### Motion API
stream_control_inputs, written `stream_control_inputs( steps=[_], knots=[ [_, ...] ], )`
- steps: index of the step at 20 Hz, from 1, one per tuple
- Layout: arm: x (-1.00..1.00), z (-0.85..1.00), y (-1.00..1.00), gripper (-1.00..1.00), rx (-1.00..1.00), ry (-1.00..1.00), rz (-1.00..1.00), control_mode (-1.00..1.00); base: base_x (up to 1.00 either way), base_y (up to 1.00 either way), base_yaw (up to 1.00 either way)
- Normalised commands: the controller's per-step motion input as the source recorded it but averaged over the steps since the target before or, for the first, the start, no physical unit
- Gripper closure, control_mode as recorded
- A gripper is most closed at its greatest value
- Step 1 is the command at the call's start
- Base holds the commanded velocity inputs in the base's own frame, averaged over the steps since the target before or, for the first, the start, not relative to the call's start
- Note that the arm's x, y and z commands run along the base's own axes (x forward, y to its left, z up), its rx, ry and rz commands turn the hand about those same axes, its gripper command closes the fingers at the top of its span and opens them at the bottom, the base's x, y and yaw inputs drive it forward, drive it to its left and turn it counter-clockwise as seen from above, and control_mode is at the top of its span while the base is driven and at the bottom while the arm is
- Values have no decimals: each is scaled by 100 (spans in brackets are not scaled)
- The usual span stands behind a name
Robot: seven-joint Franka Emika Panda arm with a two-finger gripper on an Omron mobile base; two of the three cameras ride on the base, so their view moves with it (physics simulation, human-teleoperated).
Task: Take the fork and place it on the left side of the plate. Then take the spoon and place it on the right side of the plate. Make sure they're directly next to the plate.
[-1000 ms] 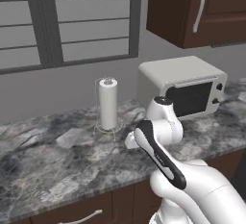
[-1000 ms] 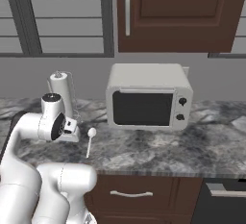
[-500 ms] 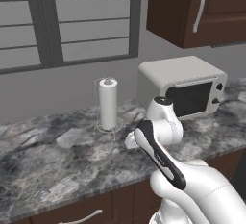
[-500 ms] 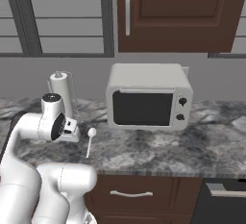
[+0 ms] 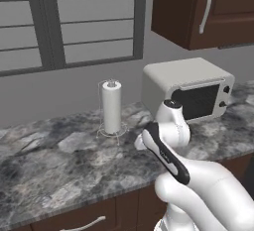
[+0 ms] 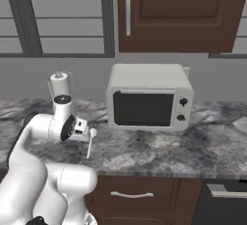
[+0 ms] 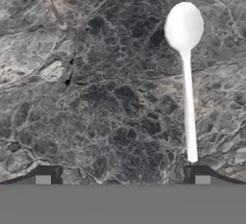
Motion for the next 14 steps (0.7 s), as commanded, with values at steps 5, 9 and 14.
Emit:
stream_control_inputs(
  steps=[5, 9, 14],
  knots=[
    [49, -11, -39, -100, -4, 12, 0, -100, 0, 0, 0],
    [53, -19, -27, -100, -7, 0, 0, -100, 0, 0, 0],
    [57, -35, -3, -100, -3, 0, 0, -100, 0, 0, 0]
  ],
)
